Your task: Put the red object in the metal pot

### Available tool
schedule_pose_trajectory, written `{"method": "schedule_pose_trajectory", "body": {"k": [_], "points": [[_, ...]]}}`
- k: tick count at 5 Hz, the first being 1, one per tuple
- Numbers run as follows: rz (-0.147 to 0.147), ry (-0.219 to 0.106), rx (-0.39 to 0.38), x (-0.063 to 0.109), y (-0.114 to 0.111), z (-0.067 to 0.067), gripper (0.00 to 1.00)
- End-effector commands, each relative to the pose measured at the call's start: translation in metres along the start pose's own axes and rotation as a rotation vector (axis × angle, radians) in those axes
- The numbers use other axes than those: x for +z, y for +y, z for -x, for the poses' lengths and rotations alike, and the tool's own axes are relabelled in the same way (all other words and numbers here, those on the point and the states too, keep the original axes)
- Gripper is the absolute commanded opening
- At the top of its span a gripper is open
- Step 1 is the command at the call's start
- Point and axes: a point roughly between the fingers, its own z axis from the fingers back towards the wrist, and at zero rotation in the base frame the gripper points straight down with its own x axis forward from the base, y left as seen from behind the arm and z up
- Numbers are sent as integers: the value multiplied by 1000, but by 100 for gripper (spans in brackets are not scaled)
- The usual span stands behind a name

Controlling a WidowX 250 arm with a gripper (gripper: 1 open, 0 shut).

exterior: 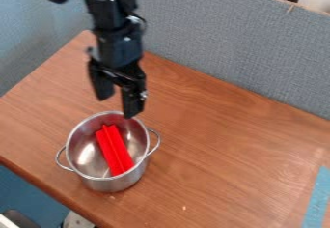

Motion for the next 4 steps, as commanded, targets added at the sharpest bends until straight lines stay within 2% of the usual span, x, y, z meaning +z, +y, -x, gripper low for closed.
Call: {"method": "schedule_pose_trajectory", "body": {"k": [1, 2, 3, 4], "points": [[-66, -7, -250, 3, 0, -30, 100], [-100, 6, -390, -3, -2, -46, 0], [-101, -20, -154, 37, 32, -34, 100], [-73, -52, 93, 59, 61, -27, 0]]}}
